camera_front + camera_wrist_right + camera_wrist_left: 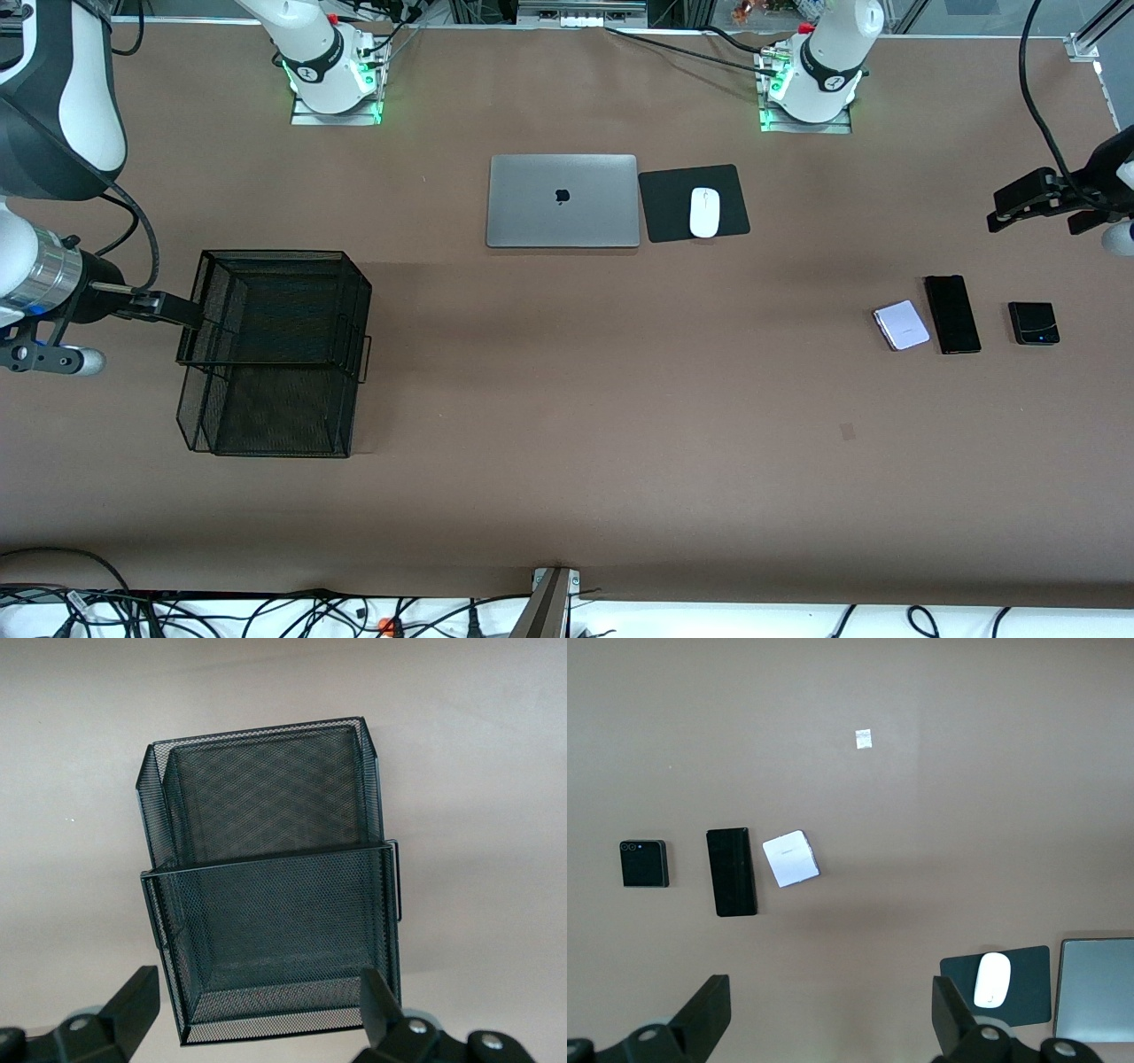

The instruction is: Place phones with both arms

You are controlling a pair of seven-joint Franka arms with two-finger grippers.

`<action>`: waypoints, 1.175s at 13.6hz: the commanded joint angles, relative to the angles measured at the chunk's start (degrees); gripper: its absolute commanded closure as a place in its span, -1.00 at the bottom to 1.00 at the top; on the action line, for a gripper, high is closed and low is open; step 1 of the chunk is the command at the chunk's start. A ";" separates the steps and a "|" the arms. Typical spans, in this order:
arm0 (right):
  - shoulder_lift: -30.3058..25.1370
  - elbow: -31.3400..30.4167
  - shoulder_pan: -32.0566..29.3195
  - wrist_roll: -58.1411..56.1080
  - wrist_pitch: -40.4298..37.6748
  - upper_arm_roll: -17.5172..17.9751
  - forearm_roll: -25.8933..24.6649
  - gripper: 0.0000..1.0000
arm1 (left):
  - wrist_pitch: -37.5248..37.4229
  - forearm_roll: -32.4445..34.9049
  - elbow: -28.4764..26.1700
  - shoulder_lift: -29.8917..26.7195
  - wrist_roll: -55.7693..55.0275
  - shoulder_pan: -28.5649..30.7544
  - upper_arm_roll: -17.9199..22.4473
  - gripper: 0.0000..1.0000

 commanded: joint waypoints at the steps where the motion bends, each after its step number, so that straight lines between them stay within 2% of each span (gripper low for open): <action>1: -1.23 -1.68 -0.40 -0.08 0.78 0.25 1.17 -1.00 | 0.15 1.95 -2.45 -0.73 1.96 1.49 -0.03 -1.00; 7: -1.23 -1.68 -0.40 -0.08 1.04 0.25 1.26 -1.00 | 2.96 3.81 -6.06 -0.03 4.33 2.99 -0.03 -1.00; 10: -1.23 -1.68 -0.40 -0.17 1.04 0.25 1.26 -1.00 | 8.83 3.98 -11.41 -0.11 4.33 4.12 -0.03 -1.00; 12: -1.14 -1.68 -0.40 -0.25 1.04 0.25 1.26 -1.00 | 14.09 3.98 -15.97 -0.11 4.33 4.75 -0.03 -1.00; 14: -0.97 -1.68 -0.40 -0.26 1.13 0.33 1.26 -1.00 | 23.39 3.98 -23.08 -0.12 4.68 5.62 -0.03 -1.00; 16: -0.97 -1.68 -0.40 -0.26 1.39 0.25 1.26 -1.00 | 30.96 4.07 -27.66 0.67 4.69 7.20 -0.03 -1.00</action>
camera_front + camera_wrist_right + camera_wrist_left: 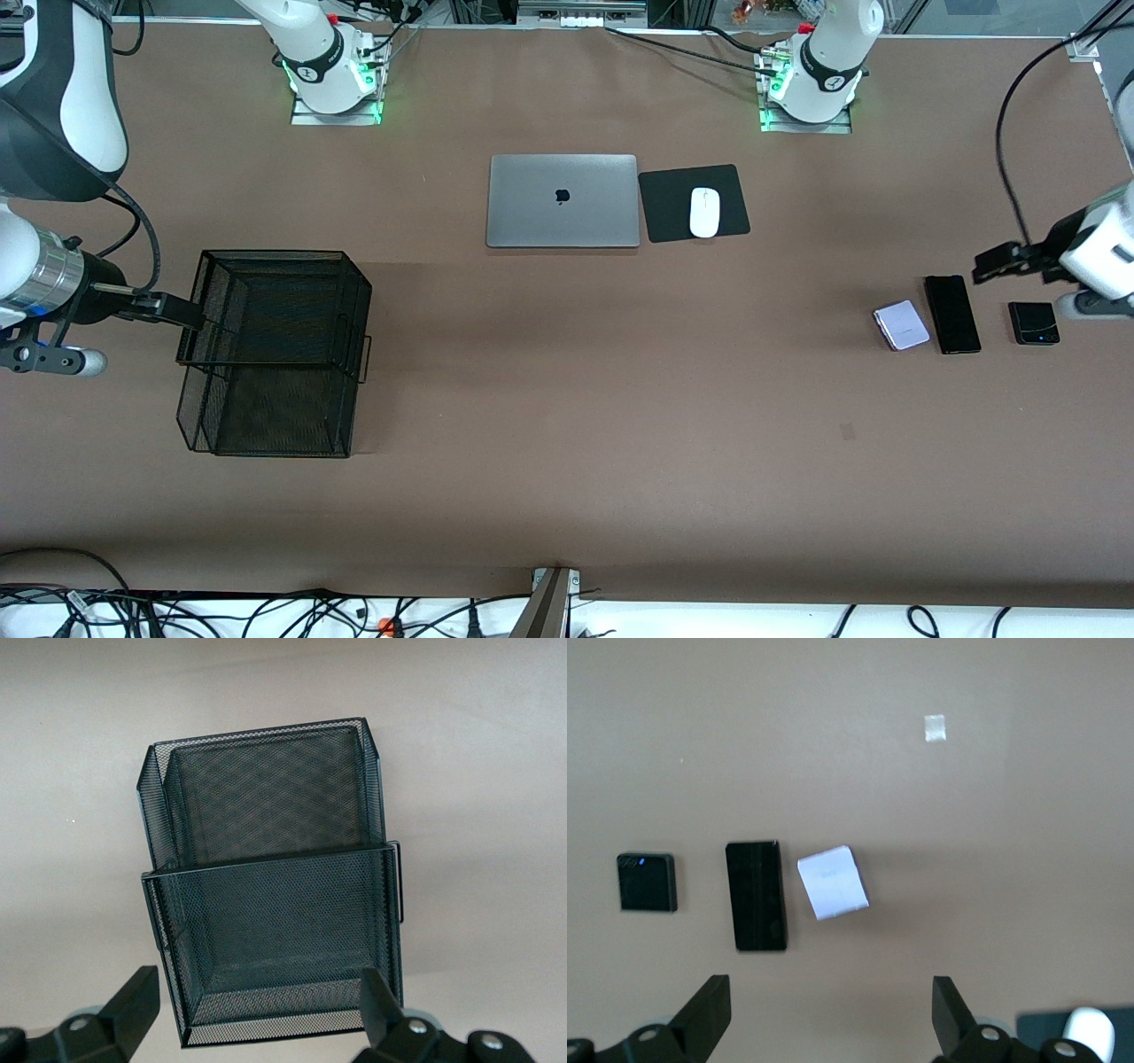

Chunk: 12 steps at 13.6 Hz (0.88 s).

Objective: Place phones with both arms
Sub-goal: 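Lower the left gripper onto the white phone and grasp it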

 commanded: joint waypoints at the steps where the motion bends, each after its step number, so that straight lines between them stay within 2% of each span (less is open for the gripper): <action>1: -0.99 -1.36 -0.40 -0.24 0.89 0.33 1.17 -1.00 | 8.64 1.25 -6.45 -0.01 1.17 1.91 -0.28 -1.00; 3: -0.99 -1.36 -0.40 -0.24 0.89 0.33 1.17 -1.00 | 14.08 1.25 -9.35 1.05 1.17 3.30 -0.28 -1.00; 8: -0.99 -1.36 -0.40 -0.24 0.98 0.33 1.17 -1.00 | 34.99 1.25 -23.40 2.02 1.17 4.72 -0.28 -1.00; 12: -0.99 -1.36 -0.49 -0.24 0.98 0.33 1.25 -1.00 | 48.80 1.16 -30.27 6.22 0.12 6.21 -0.28 -1.00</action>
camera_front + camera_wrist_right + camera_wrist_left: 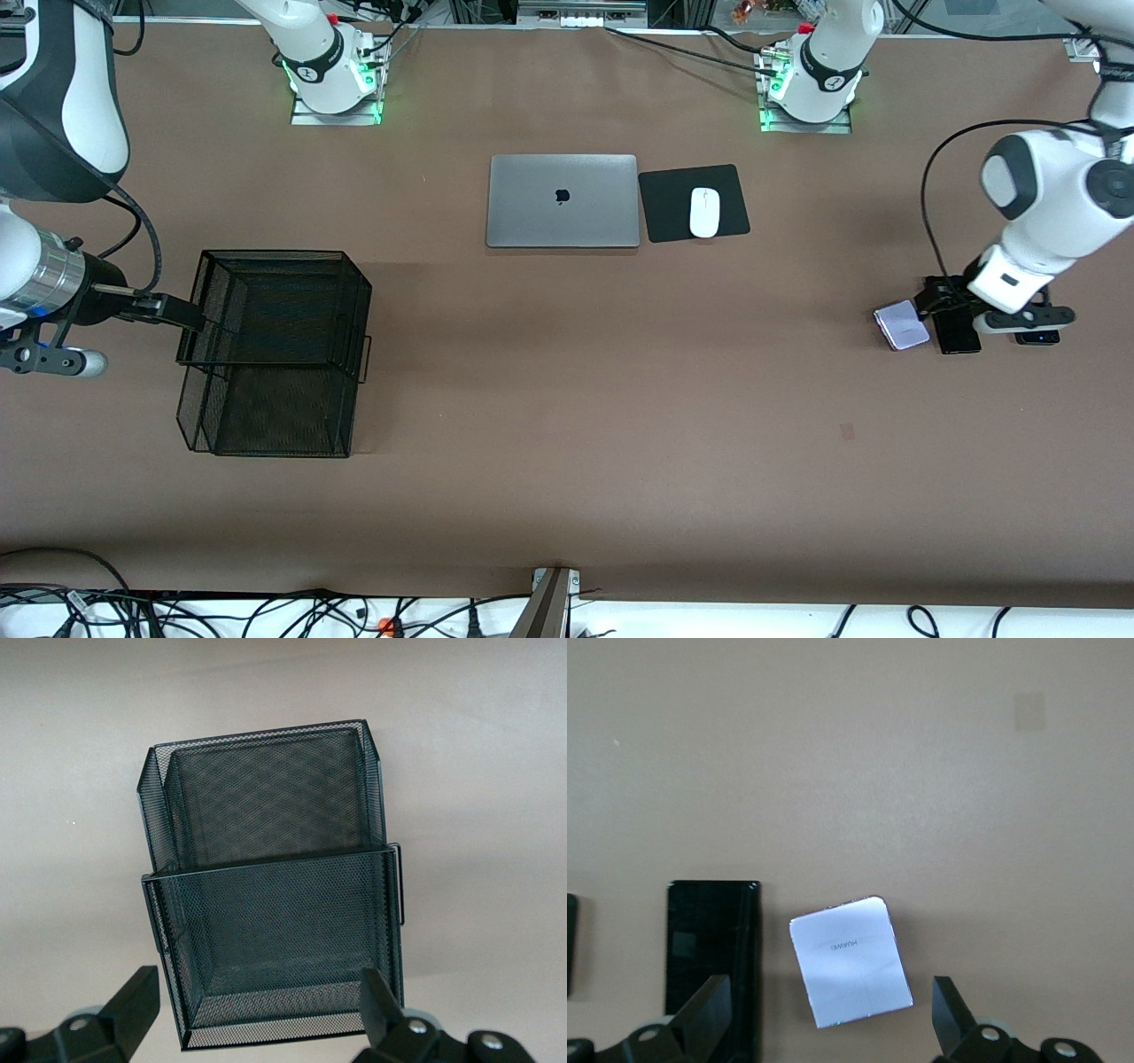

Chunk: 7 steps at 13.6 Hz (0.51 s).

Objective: Place phones with both arms
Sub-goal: 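Lower the left gripper onto the white phone and grasp it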

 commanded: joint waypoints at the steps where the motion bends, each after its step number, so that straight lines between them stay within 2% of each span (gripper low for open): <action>1: -0.90 -1.19 -0.49 -0.24 0.74 0.33 1.24 -1.00 | 8.56 1.12 -3.47 2.97 -0.89 1.82 -0.30 -1.00; 7: -0.99 -1.19 -0.49 -0.42 0.91 0.24 3.17 -1.00 | 18.69 1.04 -3.92 10.36 -8.19 1.30 -0.39 -1.00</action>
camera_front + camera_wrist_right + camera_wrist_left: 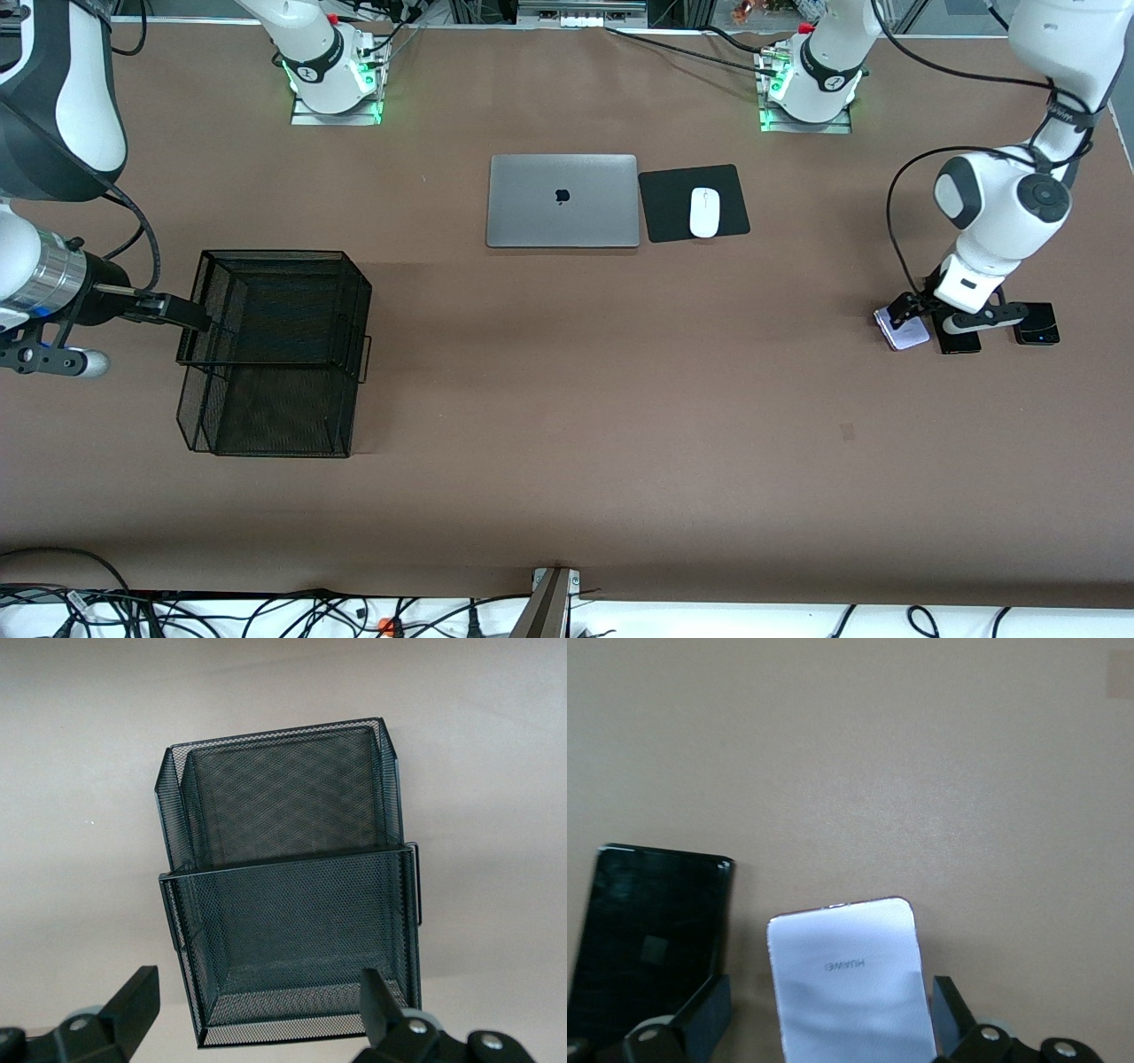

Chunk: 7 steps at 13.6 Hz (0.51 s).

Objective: Place phones with both arms
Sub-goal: 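Lower the left gripper onto the white phone and grasp it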

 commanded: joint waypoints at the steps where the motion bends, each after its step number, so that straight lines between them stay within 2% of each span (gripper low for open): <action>1: -0.90 -1.17 -0.47 -0.41 0.70 0.25 1.20 -1.00 | 2.31 1.04 0.28 1.66 -2.71 -0.11 -0.18 -1.00; 7: -0.90 -1.17 -0.47 -0.41 0.78 0.25 1.20 -1.00 | 6.53 1.04 0.46 4.74 -4.21 -0.28 -0.18 -1.00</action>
